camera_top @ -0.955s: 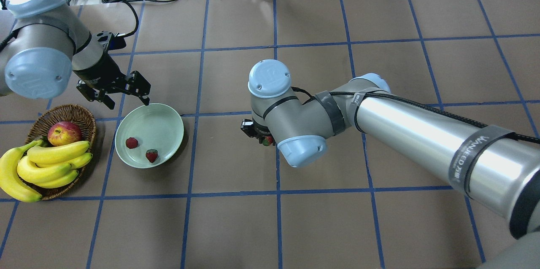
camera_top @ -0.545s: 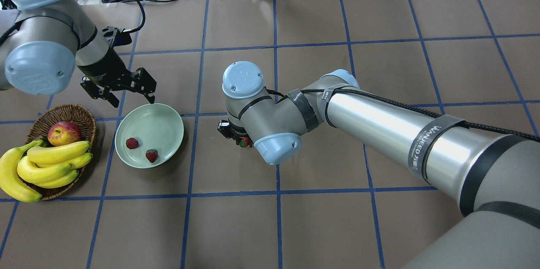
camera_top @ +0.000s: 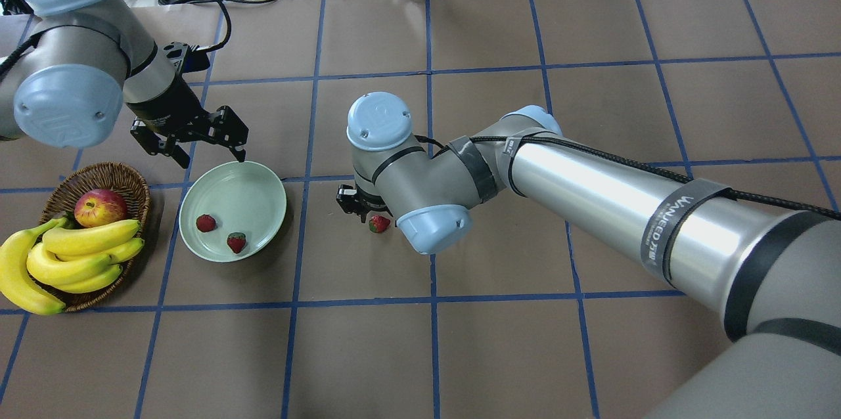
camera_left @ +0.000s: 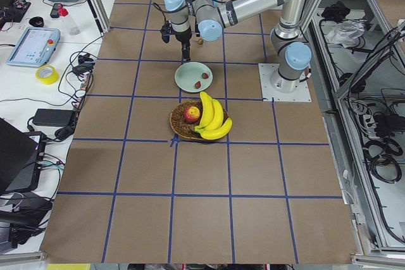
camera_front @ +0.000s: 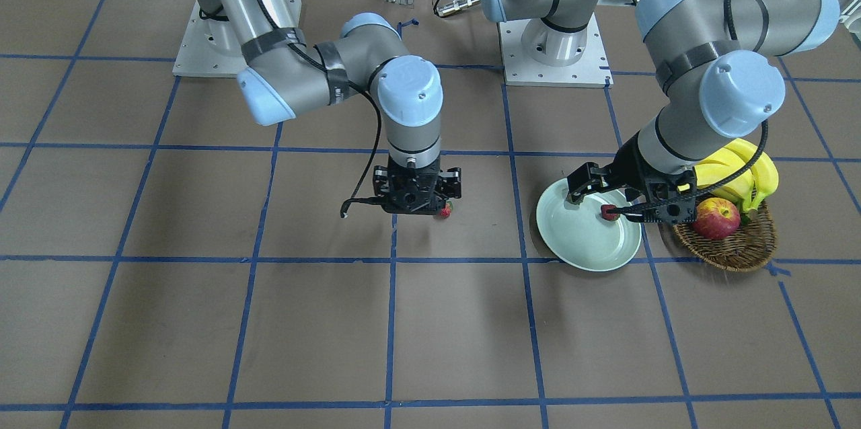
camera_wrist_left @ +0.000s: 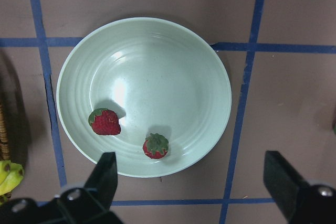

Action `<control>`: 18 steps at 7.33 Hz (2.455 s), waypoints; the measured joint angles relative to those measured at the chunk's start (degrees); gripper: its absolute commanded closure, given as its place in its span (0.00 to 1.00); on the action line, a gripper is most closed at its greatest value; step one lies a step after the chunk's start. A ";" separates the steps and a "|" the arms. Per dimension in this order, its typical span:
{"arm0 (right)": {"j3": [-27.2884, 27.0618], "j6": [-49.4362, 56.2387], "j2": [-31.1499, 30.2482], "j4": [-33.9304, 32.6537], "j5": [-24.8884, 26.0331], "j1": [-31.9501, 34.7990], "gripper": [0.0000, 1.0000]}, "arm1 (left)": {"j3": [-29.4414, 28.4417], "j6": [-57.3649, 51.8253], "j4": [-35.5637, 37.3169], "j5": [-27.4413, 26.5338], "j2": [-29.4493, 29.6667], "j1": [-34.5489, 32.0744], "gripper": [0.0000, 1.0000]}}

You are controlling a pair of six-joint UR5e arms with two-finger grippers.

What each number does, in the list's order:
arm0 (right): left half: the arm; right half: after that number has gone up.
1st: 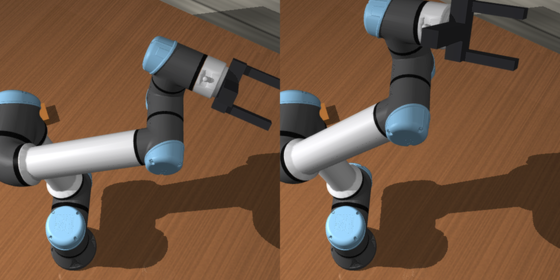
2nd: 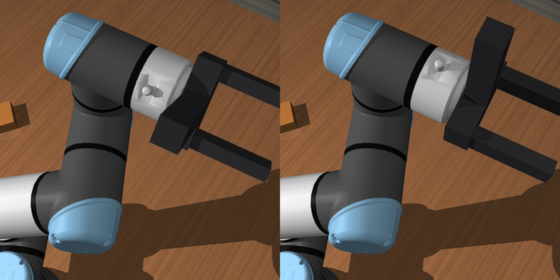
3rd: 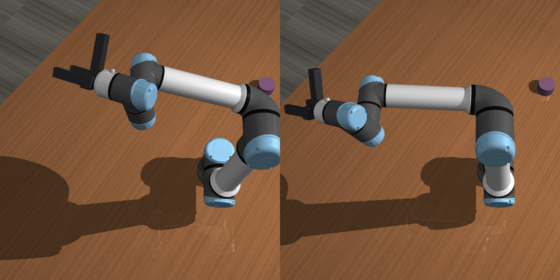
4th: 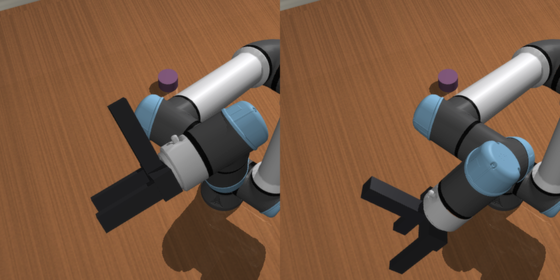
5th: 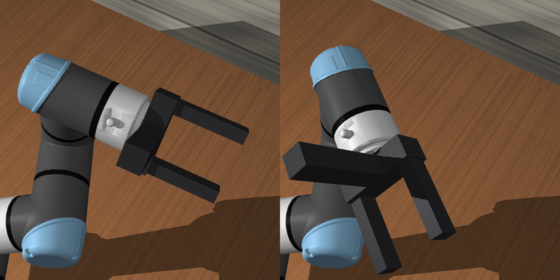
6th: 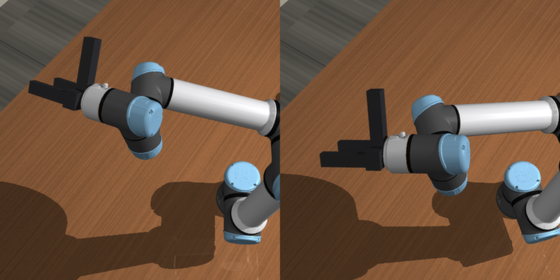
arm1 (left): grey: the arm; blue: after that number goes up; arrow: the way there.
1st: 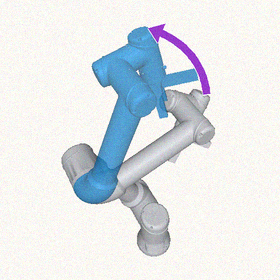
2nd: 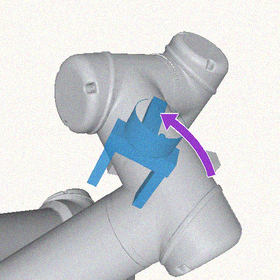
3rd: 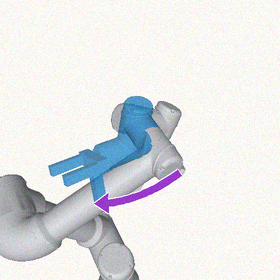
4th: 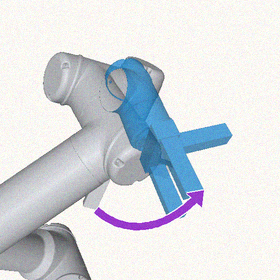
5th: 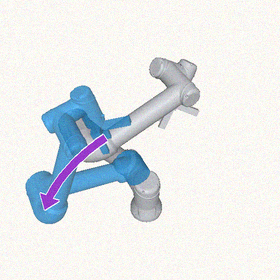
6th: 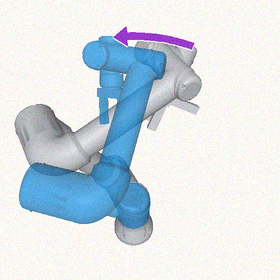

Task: Collect all strawberries into plate
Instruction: 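Set the strawberry at table center and lift the right gripper while the left withdraws, then reach the left gripper to the center strawberry and grasp it while the right rises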

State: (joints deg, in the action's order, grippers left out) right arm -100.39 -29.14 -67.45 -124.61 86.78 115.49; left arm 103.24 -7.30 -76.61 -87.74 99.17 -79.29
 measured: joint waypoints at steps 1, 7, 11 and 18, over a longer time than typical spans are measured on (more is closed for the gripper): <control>0.11 5.08 -4.81 5.69 1.32 -4.30 0.00 | 1.35 2.34 0.30 0.05 -0.04 -1.66 0.00; 14.00 13.50 -18.38 33.03 5.31 -12.25 0.00 | 5.93 -11.14 12.49 1.54 4.90 -19.85 0.00; 15.37 16.40 -18.84 29.48 4.91 -16.56 0.00 | 9.07 -20.75 18.22 10.74 9.45 -20.59 0.00; 17.53 22.52 -20.87 36.63 8.25 -20.35 0.00 | 10.51 -15.98 26.16 1.84 11.73 -26.06 0.80</control>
State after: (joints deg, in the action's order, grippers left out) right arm -82.86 -6.62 -88.32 -87.98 95.03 95.14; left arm 113.75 -23.29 -50.46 -85.90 110.90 -105.35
